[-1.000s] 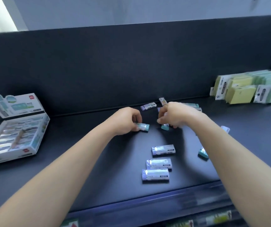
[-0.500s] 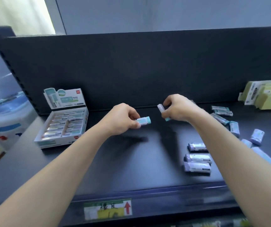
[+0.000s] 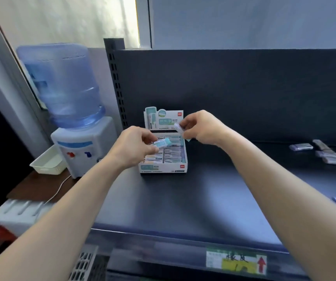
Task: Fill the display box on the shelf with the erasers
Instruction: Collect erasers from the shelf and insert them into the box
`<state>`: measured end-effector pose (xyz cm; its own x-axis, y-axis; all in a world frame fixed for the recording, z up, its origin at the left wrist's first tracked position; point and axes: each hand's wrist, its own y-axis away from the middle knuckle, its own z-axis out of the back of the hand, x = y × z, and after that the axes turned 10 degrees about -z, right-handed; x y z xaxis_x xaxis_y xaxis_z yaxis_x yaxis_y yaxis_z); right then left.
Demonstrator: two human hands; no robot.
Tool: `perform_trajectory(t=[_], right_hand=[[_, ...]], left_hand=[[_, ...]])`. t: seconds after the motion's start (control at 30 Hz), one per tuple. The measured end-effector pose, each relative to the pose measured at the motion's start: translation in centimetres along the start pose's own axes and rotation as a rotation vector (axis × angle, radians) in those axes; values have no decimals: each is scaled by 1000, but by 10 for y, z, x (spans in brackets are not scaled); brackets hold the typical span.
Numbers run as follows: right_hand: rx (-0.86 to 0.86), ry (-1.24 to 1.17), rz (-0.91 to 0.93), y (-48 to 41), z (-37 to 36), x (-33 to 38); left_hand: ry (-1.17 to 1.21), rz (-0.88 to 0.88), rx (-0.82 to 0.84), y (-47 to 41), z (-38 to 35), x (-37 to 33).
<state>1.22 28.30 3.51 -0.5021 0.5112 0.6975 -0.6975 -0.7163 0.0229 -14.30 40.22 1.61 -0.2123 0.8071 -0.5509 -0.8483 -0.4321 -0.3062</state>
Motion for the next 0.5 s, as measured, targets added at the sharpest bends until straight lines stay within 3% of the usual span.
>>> perform_trajectory(t=[0.23, 0.5], right_hand=[[6, 84, -7, -18, -29, 6], [55, 391, 9, -31, -32, 5]], left_hand=[[-28, -34, -1, 1, 6, 22], [-34, -47, 13, -9, 7, 24]])
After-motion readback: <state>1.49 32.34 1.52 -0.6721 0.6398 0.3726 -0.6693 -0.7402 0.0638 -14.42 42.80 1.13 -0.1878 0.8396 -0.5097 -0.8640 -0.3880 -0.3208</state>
